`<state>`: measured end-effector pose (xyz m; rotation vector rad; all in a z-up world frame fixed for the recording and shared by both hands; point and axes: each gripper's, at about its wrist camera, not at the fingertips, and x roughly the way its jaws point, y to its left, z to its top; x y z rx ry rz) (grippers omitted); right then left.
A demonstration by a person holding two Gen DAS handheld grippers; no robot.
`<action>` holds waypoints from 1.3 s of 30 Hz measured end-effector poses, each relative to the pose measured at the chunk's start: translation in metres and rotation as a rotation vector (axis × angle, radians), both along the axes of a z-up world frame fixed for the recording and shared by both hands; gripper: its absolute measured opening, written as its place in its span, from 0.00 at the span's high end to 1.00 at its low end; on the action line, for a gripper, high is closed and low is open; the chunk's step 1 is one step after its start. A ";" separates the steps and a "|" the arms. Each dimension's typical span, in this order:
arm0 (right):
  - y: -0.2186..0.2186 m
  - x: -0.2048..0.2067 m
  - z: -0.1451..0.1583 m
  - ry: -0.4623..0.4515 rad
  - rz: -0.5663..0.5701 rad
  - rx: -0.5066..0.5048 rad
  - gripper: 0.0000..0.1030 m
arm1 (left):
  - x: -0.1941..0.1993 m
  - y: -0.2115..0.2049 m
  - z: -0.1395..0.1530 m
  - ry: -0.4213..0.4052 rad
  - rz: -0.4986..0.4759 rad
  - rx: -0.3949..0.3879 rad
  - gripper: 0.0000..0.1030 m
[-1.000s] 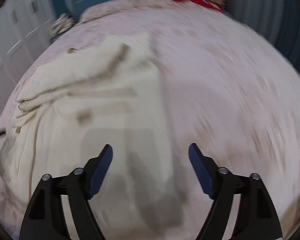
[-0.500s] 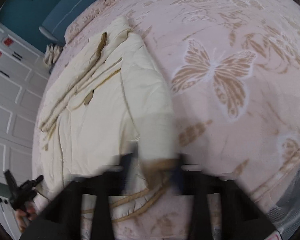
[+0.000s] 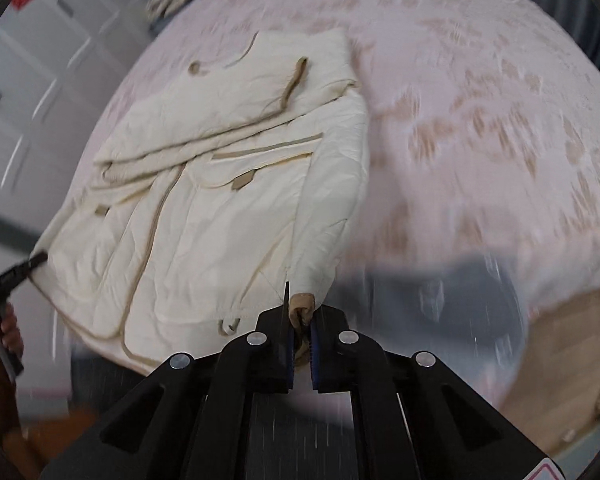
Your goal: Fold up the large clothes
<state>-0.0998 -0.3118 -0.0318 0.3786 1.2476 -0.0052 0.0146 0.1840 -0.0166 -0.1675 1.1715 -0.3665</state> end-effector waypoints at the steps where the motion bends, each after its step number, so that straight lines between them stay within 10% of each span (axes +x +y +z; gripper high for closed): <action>1: 0.005 -0.015 0.009 0.016 0.022 0.008 0.95 | -0.019 0.007 0.010 0.004 0.004 -0.007 0.92; 6: 0.002 -0.035 0.070 -0.126 -0.017 0.054 0.95 | -0.045 0.024 0.061 -0.062 0.055 -0.102 0.92; 10: -0.017 0.005 0.098 -0.319 -0.064 0.019 0.95 | 0.009 0.013 0.082 -0.213 0.096 -0.093 0.92; 20: -0.045 0.144 0.027 -0.437 -0.254 0.017 0.95 | 0.164 -0.034 0.009 -0.246 0.198 0.077 0.91; 30: -0.048 0.215 -0.045 -0.387 -0.323 -0.073 0.92 | 0.229 -0.049 -0.081 -0.118 0.238 0.147 0.88; 35: -0.063 0.194 -0.025 -0.504 -0.396 0.053 0.68 | 0.211 -0.035 -0.072 -0.168 0.257 0.052 0.85; 37: -0.071 0.171 -0.004 -0.605 -0.453 0.068 0.38 | 0.195 -0.016 -0.050 -0.190 0.287 -0.058 0.77; 39: -0.078 0.143 0.021 -0.723 -0.479 0.059 0.34 | 0.181 0.001 -0.028 -0.229 0.348 -0.105 0.41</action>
